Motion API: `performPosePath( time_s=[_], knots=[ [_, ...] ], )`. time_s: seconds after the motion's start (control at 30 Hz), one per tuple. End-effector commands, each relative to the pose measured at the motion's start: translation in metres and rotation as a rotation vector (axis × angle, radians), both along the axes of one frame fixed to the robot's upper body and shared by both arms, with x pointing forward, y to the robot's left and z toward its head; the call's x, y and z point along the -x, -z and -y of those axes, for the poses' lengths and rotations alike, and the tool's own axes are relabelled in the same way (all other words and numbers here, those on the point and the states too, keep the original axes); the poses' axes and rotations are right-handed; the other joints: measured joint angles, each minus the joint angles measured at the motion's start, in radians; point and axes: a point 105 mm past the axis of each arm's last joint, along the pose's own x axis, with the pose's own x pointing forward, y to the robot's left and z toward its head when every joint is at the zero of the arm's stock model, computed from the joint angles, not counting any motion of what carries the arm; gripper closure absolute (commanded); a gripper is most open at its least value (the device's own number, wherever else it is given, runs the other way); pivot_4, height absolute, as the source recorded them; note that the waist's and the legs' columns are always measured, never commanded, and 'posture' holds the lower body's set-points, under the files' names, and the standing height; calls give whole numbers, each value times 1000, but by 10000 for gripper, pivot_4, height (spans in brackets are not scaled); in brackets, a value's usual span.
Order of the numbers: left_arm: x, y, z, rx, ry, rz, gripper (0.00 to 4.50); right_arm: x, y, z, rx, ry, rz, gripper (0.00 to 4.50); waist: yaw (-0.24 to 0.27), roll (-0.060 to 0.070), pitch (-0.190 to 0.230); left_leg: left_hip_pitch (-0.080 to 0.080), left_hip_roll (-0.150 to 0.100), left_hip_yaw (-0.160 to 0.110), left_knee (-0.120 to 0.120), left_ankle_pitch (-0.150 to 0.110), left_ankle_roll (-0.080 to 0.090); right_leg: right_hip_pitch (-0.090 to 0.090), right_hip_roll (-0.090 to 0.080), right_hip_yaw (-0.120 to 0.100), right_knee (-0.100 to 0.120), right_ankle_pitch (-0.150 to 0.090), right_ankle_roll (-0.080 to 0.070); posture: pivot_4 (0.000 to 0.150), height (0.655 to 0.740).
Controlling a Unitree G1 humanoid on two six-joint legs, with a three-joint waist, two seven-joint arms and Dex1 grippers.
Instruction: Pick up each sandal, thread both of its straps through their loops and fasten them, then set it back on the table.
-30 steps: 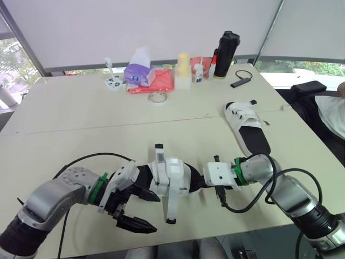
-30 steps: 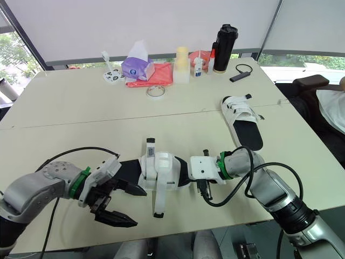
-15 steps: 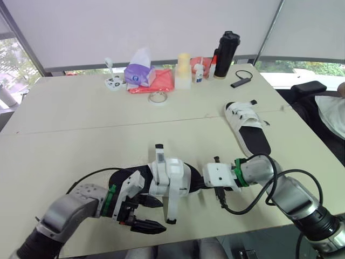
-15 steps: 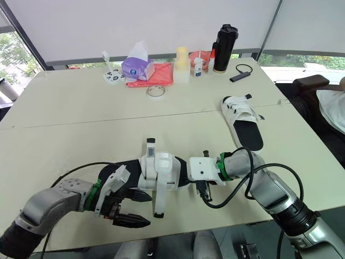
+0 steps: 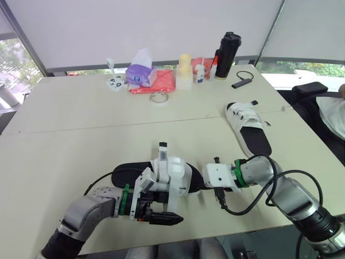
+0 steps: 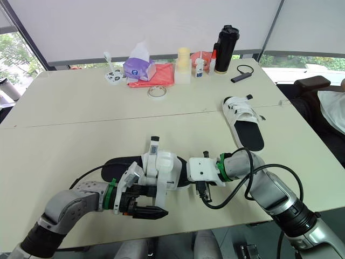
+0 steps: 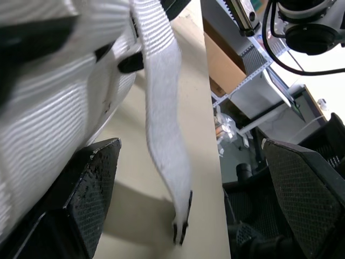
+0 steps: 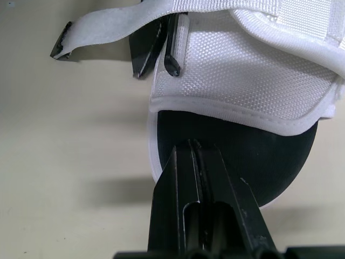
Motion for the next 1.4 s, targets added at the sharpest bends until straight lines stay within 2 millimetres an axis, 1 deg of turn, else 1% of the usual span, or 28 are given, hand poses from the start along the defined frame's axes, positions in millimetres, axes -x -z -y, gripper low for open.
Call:
performPosePath(
  time_s=[0.03,0.1,0.2,0.3,0.33,0.4,0.47,0.67,0.87,1.0,1.03,1.17,1.4],
  knots=[
    [3,2,4,-7,12,-10,3582,4,-4,-3,-6,-18,19,45000,-1,0,0,0,0,0,0,0,0,0,0,0,0,0,0,1500,7400],
    [6,3,4,-8,22,-15,9216,4,-4,-3,-7,-16,20,45000,-2,0,0,0,0,0,0,0,0,0,0,0,0,0,0,1500,7400],
    [9,3,3,-13,39,-23,23537,3,-4,-4,-10,-12,22,45000,-3,0,0,0,0,0,0,0,0,0,0,0,0,0,0,1500,7400],
    [11,4,1,-20,50,-24,40048,2,-4,-4,-12,-9,25,45000,-3,0,0,0,0,0,0,0,0,0,0,0,0,0,0,1500,7400],
    [11,4,-1,-23,52,-23,44254,1,-4,-4,-12,-8,26,45000,-2,0,0,0,0,0,0,0,0,0,0,0,0,0,0,1500,7400],
    [12,2,-3,-24,53,-17,44254,1,-4,-4,-12,-7,28,45000,-2,0,0,1,0,0,0,0,0,1,0,0,0,0,0,1500,7400],
    [10,-4,-6,-16,48,17,44254,0,-4,-4,-12,-6,30,45000,-4,0,0,1,0,0,0,0,0,1,0,0,0,0,0,1500,7400],
    [-5,-37,-6,90,26,116,44254,-2,-3,-2,-7,-4,34,45000,-1,0,0,1,1,0,-1,0,0,1,0,0,0,0,0,1500,7400],
    [-37,-63,1,148,-27,184,44254,-4,-3,-3,-6,-7,41,45000,-3,0,0,1,-1,0,0,0,0,1,0,0,0,0,0,1500,7400],
    [-64,-79,10,176,-44,199,44254,-5,-3,-4,-4,-10,46,45000,-3,0,0,1,-2,0,0,0,0,1,0,0,0,0,0,1500,7400],
    [-69,-81,11,177,-47,196,44254,-6,-3,-4,-4,-11,48,45000,-4,0,0,1,-2,0,0,0,0,1,0,0,0,0,0,1500,7400],
    [-79,-84,15,173,-7,155,44254,-6,-2,-4,-1,-11,52,45000,-8,0,0,1,-3,1,0,0,0,1,1,0,0,2,4,1500,7400],
    [-76,-72,20,146,82,28,44254,-5,0,-3,9,-5,59,45000,-7,0,0,1,-2,1,0,0,0,1,1,0,0,2,4,1500,7400]
  ],
)
